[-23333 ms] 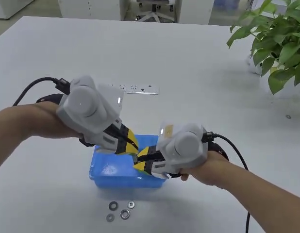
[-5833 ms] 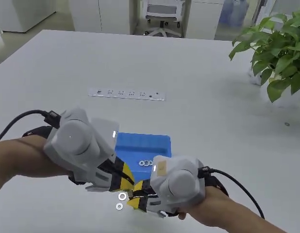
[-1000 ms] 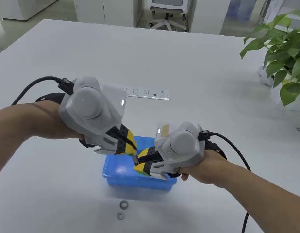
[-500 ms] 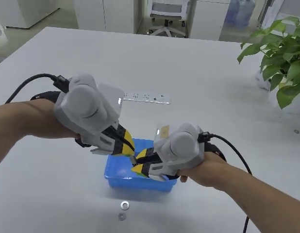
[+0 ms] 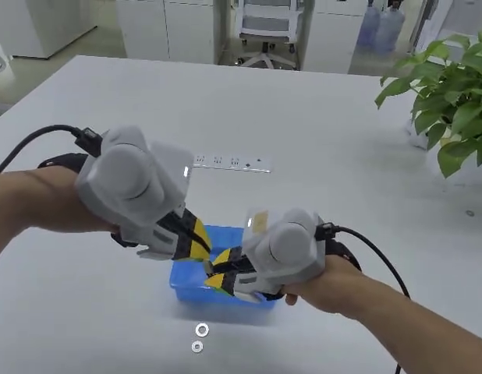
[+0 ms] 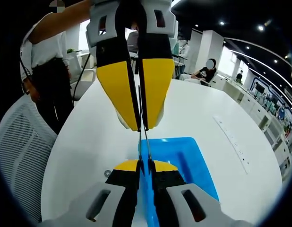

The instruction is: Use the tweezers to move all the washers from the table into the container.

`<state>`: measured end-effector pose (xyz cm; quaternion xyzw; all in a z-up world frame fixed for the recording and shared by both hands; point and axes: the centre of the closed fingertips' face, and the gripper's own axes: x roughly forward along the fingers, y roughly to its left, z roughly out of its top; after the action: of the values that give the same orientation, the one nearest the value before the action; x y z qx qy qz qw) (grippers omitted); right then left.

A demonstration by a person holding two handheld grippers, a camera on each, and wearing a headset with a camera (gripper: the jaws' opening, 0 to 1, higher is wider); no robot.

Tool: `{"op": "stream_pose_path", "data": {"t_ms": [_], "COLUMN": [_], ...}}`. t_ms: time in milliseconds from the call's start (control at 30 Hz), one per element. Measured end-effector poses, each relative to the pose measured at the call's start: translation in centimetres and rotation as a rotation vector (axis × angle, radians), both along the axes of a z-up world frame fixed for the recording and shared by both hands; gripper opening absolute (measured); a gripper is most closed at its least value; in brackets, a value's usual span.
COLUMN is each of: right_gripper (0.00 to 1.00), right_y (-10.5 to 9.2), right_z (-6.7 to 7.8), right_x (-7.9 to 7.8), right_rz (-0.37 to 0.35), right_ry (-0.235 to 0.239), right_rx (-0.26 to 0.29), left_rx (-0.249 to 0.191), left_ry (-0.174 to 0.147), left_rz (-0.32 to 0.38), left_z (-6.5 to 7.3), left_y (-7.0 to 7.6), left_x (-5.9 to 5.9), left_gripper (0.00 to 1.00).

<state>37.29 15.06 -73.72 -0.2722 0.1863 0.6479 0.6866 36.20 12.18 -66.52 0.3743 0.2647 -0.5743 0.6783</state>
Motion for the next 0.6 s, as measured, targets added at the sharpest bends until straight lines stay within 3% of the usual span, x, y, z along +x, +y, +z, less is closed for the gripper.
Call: {"op": "stream_pose_path", "data": {"t_ms": [300,600], "right_gripper": [0.11,0.11], "right_y": [-0.1,0.1], "right_z": [0.1,-0.8], "right_x": [-1.3,-2.9], "right_rz": [0.009,0.026], "right_ry": [-0.006,0.008], "right_rx": [-0.003,-0.011], "left_rx": [0.005,0.014], "left_ry": [0.003,0.019], "left_rz": [-0.008,-0.008], "left_z": [0.0,-0.9], "left_y": [-0.1,0.2], "left_x": [-1.3,-2.6], "left_gripper": [0.05,0.05]}}
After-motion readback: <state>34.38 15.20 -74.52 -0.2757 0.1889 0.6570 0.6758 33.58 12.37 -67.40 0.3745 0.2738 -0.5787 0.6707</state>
